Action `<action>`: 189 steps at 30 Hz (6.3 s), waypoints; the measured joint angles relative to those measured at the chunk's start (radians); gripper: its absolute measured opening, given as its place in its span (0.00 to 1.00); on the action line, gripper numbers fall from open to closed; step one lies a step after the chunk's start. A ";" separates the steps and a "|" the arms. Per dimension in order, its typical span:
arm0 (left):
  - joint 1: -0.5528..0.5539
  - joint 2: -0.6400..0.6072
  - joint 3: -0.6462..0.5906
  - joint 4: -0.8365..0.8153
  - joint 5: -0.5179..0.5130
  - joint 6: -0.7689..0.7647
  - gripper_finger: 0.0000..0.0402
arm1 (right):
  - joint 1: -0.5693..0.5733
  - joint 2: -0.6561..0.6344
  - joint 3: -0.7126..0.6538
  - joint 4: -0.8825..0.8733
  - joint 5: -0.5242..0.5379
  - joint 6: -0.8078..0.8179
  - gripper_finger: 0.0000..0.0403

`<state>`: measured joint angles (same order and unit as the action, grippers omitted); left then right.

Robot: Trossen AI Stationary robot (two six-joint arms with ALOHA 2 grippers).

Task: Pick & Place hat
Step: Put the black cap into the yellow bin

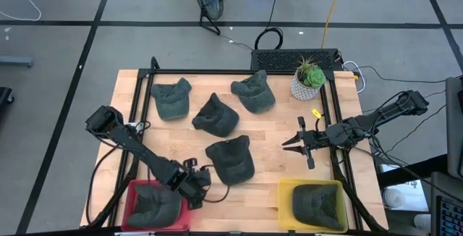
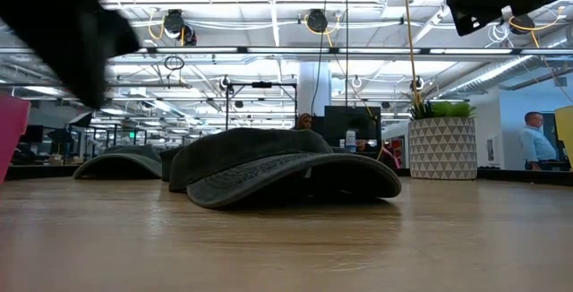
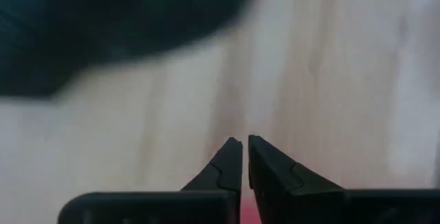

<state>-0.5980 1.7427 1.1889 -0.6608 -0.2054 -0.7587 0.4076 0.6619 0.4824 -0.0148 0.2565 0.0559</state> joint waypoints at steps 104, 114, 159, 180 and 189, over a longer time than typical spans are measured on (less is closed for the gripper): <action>0.490 -0.740 -0.838 1.441 -0.040 0.647 0.09 | -0.240 1.173 0.603 0.052 -0.363 -0.016 0.10; 0.490 -0.740 -0.838 1.434 -0.042 0.657 0.09 | -0.243 1.173 0.603 0.054 -0.362 -0.050 0.01; 0.604 -0.740 -0.838 1.493 -0.064 0.763 0.09 | -0.176 0.364 0.604 -0.939 -0.021 0.804 0.01; 0.629 -0.740 -0.838 1.477 -0.062 0.697 0.09 | -0.153 0.308 0.604 -0.917 -0.028 0.685 0.00; 0.629 -0.740 -0.838 1.522 -0.003 0.657 0.09 | -0.145 0.308 0.604 -0.911 -0.098 0.628 0.00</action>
<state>0.0315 1.0031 0.3508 0.8615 -0.2086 -0.1018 0.2630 0.9700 1.0863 -0.9253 0.1589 0.6840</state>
